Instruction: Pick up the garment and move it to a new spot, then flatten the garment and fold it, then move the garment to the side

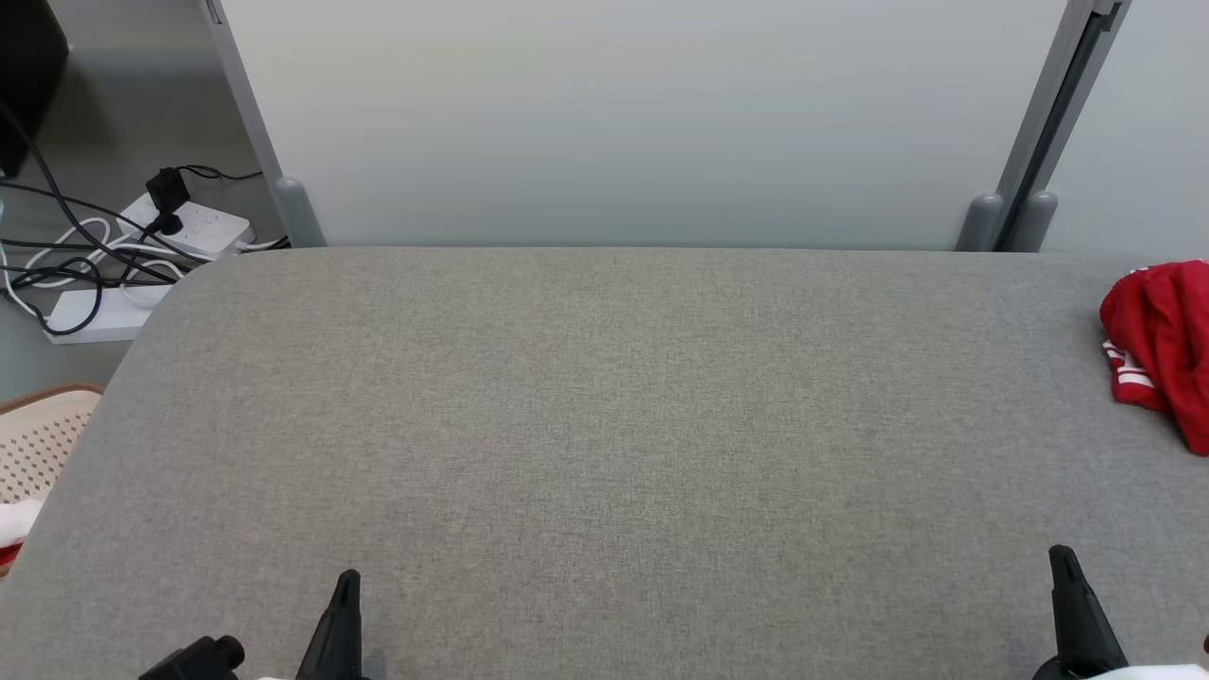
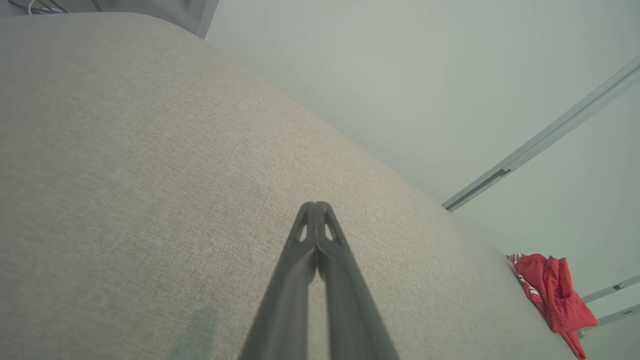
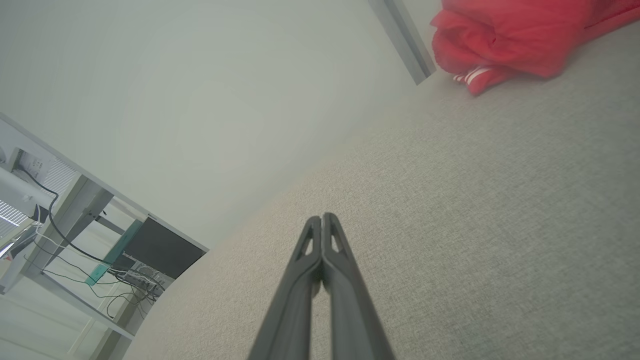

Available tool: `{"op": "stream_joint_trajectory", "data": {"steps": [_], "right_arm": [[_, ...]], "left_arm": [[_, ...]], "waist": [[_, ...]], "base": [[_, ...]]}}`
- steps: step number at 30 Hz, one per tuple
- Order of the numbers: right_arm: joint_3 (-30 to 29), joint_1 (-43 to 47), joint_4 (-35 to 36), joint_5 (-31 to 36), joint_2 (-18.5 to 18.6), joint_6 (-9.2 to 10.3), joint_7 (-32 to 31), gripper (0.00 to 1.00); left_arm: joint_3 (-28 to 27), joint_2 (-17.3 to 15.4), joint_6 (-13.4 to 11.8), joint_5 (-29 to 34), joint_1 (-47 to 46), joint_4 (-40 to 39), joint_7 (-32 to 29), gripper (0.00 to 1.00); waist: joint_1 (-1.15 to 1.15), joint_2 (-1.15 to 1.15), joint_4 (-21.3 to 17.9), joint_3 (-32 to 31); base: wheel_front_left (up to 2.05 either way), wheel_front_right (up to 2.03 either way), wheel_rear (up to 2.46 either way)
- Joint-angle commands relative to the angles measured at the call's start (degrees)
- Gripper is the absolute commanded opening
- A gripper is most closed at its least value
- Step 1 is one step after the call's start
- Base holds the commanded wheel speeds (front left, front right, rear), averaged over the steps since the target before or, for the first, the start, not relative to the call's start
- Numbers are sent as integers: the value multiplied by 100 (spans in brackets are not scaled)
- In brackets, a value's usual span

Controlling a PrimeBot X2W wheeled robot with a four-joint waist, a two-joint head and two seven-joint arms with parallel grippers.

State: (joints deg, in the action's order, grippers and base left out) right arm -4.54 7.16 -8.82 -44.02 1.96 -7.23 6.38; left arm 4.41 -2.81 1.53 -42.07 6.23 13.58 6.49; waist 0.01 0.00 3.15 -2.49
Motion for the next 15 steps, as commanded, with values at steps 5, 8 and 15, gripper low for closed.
{"op": "stream_joint_trajectory", "data": {"steps": [5,8,15], "right_arm": [[19,-365,42,-493,79,-12,-136,0],[11,-407,17,-682,81,-13,-186,0],[-7,-492,-32,-1061,84,-14,-285,0]], "left_arm": [[-195,-46,121,-504,-415,-115,-110,0],[-230,-47,142,-704,-451,-108,-159,0],[-301,-49,183,-1103,-522,-94,-257,0]], "waist": [[0,0,-26,22],[0,0,-39,33],[0,0,-64,54]], "base": [[0,0,0],[0,0,0],[0,0,0]]}}
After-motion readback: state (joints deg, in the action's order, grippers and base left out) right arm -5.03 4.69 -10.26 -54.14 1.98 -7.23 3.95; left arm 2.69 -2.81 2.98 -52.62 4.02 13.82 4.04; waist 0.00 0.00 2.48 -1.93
